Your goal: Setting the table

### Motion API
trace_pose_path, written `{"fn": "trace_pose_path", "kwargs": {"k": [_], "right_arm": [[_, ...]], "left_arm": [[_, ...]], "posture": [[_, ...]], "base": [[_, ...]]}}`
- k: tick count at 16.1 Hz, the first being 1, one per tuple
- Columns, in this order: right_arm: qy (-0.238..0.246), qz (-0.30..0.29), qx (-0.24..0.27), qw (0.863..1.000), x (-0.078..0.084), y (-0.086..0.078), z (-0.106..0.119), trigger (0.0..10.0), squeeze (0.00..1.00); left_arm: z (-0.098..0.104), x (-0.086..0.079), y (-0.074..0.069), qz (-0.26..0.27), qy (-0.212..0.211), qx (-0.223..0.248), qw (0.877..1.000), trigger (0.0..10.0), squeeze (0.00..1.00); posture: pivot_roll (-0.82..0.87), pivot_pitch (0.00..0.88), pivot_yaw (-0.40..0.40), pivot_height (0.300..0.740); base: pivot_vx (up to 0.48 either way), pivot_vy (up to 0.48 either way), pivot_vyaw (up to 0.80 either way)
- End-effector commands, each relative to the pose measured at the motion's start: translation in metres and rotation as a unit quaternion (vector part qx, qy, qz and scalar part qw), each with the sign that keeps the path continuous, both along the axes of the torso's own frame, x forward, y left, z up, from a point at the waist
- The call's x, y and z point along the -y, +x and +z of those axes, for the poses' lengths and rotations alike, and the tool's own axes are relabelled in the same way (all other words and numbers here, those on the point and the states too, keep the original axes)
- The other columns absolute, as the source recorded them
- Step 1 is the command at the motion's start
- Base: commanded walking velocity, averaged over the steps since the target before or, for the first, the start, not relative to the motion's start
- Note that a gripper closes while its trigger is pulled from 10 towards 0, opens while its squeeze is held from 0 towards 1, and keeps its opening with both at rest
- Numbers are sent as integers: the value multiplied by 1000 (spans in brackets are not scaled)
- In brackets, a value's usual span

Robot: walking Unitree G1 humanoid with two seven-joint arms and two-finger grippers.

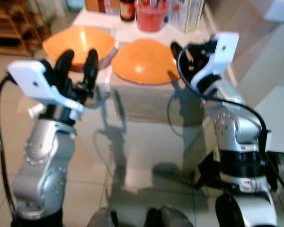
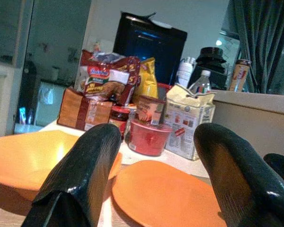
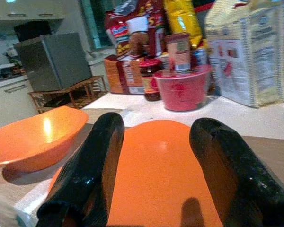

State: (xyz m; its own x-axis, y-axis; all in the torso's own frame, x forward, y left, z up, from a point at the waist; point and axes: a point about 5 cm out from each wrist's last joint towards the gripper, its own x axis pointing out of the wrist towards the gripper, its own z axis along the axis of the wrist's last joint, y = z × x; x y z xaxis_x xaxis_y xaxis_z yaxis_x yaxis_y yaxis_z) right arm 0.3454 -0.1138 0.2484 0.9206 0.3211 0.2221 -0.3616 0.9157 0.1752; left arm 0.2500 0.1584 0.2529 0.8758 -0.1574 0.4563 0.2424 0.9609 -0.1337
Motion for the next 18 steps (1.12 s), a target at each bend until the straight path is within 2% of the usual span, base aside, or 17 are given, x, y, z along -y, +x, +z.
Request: {"fn": "trace_pose_path", "kwargs": {"k": [1, 2, 4, 6, 8, 11, 13, 16, 18], "right_arm": [[-9, -13, -4, 1000, -2, 3, 1, 10000, 0], [-22, -39, -33, 998, -2, 13, -8, 10000, 0], [-22, -45, -48, 998, -7, 21, -11, 10000, 0], [0, -16, -39, 999, -15, 23, -5, 10000, 0], [36, 69, 9, 997, -32, 12, 11, 10000, 0], [51, 93, 37, 994, -37, 4, 18, 10000, 0], [40, 100, 37, 994, -39, 2, 17, 10000, 0], [-3, 145, 54, 988, -45, -6, 13, 10000, 0], [-13, 149, 55, 987, -46, -7, 12, 10000, 0]], "left_arm": [[-3, 1, -1, 9, 15, -8, 1000, 10000, 0], [-8, 3, -1, 12, 24, -19, 999, 10000, 0], [-11, 5, -1, 19, 38, -30, 999, 10000, 0], [-11, 5, -4, 13, 50, -34, 998, 10000, 0], [-11, 1, -8, 18, 42, -30, 998, 10000, 0], [-10, 2, -8, 13, 38, -30, 999, 10000, 0], [-8, 5, -6, 9, 36, -27, 999, 10000, 0], [-4, 5, -3, 11, 30, -17, 999, 10000, 0], [-4, 5, -3, 13, 31, -18, 999, 10000, 0]], "posture": [[-67, 152, -56, 740], [-64, 163, -59, 740], [-53, 164, -63, 740], [-40, 170, -63, 740], [-34, 175, -62, 740], [-36, 172, -59, 740], [-42, 168, -54, 740], [-47, 158, -51, 740], [-48, 160, -50, 740]], "base": [[0, 0, 0], [0, 0, 0], [0, 0, 0], [0, 0, 0], [360, 0, 0], [480, 0, -800], [446, 0, 0], [0, 0, 0], [0, 0, 0]]}}
